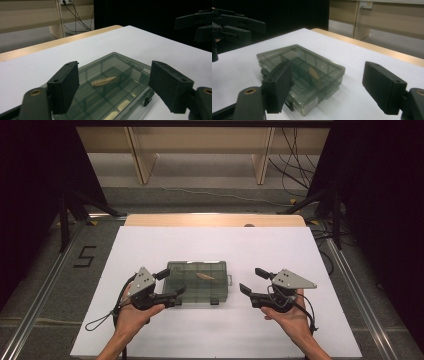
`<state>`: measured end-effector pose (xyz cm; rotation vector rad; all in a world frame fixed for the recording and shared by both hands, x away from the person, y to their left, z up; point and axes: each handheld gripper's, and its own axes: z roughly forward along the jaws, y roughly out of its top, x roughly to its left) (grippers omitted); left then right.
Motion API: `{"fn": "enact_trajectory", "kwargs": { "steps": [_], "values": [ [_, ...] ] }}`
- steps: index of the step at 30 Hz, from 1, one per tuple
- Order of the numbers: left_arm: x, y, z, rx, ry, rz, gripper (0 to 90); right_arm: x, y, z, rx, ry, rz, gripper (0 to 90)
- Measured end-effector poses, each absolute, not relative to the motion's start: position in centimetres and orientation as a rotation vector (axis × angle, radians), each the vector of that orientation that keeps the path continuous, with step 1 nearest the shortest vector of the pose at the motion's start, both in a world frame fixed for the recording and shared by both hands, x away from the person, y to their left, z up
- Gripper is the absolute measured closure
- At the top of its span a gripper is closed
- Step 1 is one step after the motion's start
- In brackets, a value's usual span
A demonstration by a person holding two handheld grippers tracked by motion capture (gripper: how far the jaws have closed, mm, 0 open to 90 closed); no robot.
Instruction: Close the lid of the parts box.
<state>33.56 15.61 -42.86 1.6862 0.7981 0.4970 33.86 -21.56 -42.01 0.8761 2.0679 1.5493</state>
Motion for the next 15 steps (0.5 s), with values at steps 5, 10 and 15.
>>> {"fn": "enact_trajectory", "kwargs": {
  "steps": [5,10,15],
  "values": [
    [33.1,15.6,-42.9,1.689,0.801,0.501,18.2,33.4,-21.8,-42.0,0.877,2.056,1.542,21.7],
    [32.9,15.8,-43.0,1.683,0.811,0.506,16.2,33.1,-21.9,-42.2,0.881,2.057,1.546,20.2],
    [32.9,15.8,-43.0,1.665,0.8,0.51,16.0,32.8,-22.1,-42.3,0.89,2.045,1.541,19.3]
  ]
}}
